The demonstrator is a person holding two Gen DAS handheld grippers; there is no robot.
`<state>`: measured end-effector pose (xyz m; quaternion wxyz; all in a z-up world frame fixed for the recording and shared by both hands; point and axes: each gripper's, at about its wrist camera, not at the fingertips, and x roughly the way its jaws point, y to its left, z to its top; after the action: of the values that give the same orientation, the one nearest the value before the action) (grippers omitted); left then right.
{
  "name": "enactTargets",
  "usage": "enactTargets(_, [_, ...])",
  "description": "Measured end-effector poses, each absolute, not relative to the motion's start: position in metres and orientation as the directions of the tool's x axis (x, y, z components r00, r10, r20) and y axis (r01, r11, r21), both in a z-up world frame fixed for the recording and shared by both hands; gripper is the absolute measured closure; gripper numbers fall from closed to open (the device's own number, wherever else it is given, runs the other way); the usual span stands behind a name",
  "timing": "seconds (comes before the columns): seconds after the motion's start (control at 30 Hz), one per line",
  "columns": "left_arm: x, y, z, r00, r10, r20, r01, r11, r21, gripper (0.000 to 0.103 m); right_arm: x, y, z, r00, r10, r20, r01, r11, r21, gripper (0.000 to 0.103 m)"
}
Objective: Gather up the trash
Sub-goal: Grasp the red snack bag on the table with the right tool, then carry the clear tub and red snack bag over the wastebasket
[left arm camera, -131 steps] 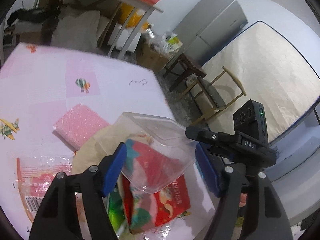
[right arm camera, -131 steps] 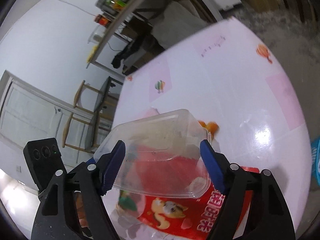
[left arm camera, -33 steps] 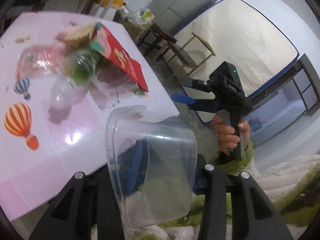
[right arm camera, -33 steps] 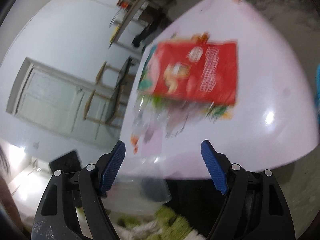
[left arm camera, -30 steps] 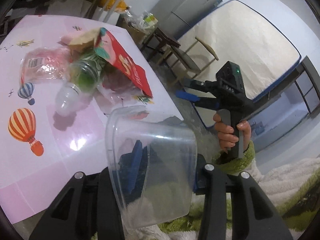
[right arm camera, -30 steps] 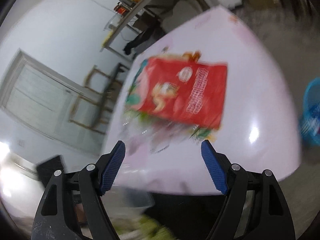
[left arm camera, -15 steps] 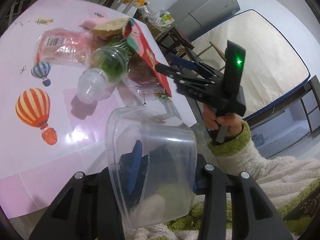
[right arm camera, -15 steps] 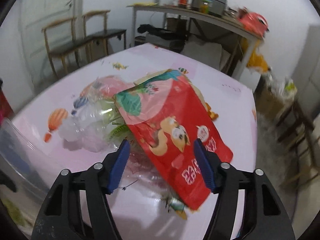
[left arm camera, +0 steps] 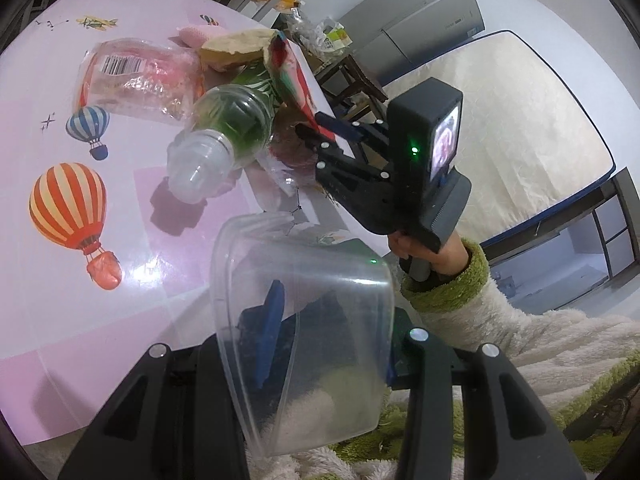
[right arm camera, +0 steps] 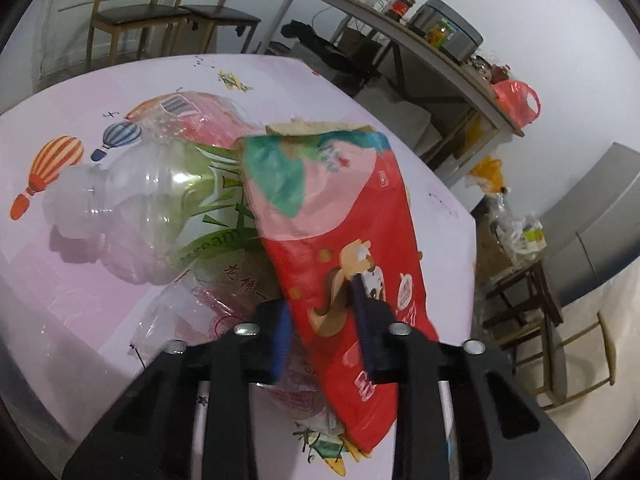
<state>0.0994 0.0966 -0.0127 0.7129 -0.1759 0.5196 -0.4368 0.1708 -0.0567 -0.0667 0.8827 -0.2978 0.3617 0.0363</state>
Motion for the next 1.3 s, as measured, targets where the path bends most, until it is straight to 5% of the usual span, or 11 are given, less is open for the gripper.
enactTargets(0.17, [0.098, 0.098, -0.011, 0.089, -0.806, -0.585, 0.437, 0.559, -0.704, 0.064, 0.165, -0.066, -0.052, 0.755, -0.152, -0.638, -0.218, 0.859, -0.463, 0.103])
enactTargets(0.8, [0.071, 0.073, 0.029, 0.142, -0.825, -0.546, 0.527, 0.53, -0.664, 0.064, 0.103, -0.161, 0.038, 0.847, -0.177, -0.501, 0.08, 0.975, -0.209, 0.103])
enactTargets(1.1, [0.085, -0.012, 0.062, 0.035, -0.872, -0.489, 0.686, 0.377, -0.622, 0.064, 0.039, -0.237, 0.071, 0.856, -0.306, -0.416, 0.278, 0.952, -0.128, 0.103])
enactTargets(1.3, [0.117, -0.108, 0.072, -0.05, -0.862, -0.504, 0.759, 0.295, -0.58, 0.066, 0.009, -0.313, 0.057, 0.787, -0.394, -0.474, 0.429, 0.903, -0.039, 0.103])
